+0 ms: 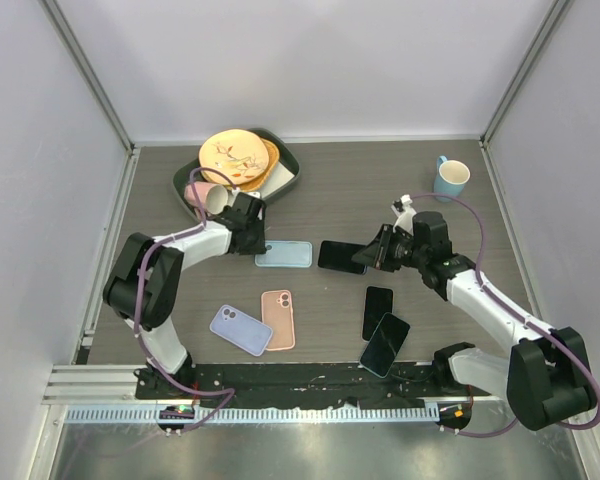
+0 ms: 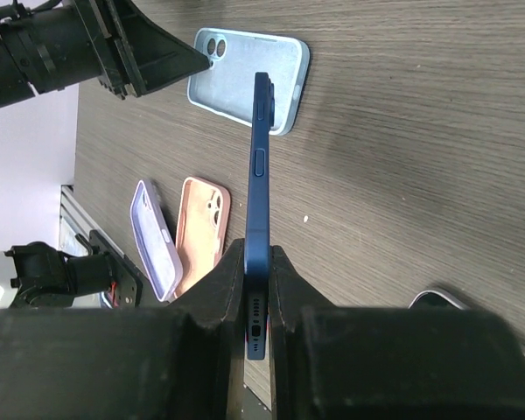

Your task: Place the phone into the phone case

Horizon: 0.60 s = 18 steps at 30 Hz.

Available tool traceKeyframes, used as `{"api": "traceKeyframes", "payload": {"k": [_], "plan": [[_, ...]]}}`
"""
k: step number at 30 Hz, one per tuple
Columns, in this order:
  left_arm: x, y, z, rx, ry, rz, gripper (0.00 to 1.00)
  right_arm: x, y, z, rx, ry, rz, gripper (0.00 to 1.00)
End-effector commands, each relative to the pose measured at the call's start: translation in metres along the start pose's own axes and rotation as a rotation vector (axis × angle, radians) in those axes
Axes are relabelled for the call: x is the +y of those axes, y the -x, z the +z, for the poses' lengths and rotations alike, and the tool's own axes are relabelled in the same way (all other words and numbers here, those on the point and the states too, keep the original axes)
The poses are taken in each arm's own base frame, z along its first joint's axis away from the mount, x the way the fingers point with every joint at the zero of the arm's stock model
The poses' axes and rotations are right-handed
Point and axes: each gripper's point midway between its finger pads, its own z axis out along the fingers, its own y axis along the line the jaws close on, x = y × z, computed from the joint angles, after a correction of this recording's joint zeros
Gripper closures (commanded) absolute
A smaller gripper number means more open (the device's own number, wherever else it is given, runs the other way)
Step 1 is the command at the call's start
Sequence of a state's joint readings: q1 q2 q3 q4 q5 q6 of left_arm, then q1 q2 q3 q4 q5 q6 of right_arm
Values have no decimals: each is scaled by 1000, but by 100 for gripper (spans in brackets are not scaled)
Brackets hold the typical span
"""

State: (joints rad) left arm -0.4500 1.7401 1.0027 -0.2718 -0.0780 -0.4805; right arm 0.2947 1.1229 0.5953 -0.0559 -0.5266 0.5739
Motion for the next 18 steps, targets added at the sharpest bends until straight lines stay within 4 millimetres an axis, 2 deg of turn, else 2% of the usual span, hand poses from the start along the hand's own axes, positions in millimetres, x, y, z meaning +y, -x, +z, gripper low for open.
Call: {"api": "traceKeyframes", "payload": {"k": [1, 2, 3, 6, 8, 9, 13, 15, 18], "plan": [[-4, -10, 16, 37, -20, 31, 78, 18, 15, -8, -51, 64, -55, 99], [-5, -13, 17, 45, -26, 34, 82, 20, 17, -10, -57, 67, -59, 99], [-8, -14, 18, 42, -37, 39, 92, 21, 18, -10, -57, 69, -61, 99], [-23, -15, 12, 37, -69, 52, 100, 23, 19, -13, -60, 75, -70, 99], [-36, -12, 4, 24, -90, 54, 100, 25, 21, -15, -66, 75, -73, 99], [-49, -14, -1, 24, -108, 59, 100, 28, 23, -18, -73, 80, -78, 99], [-82, -18, -17, 2, -137, 68, 100, 38, 32, -27, -104, 93, -99, 99], [-98, -25, -22, 5, -165, 47, 100, 42, 36, -31, -122, 96, -106, 99], [-112, -35, -25, 12, -182, 32, 100, 48, 41, -37, -146, 102, -113, 99]]}}
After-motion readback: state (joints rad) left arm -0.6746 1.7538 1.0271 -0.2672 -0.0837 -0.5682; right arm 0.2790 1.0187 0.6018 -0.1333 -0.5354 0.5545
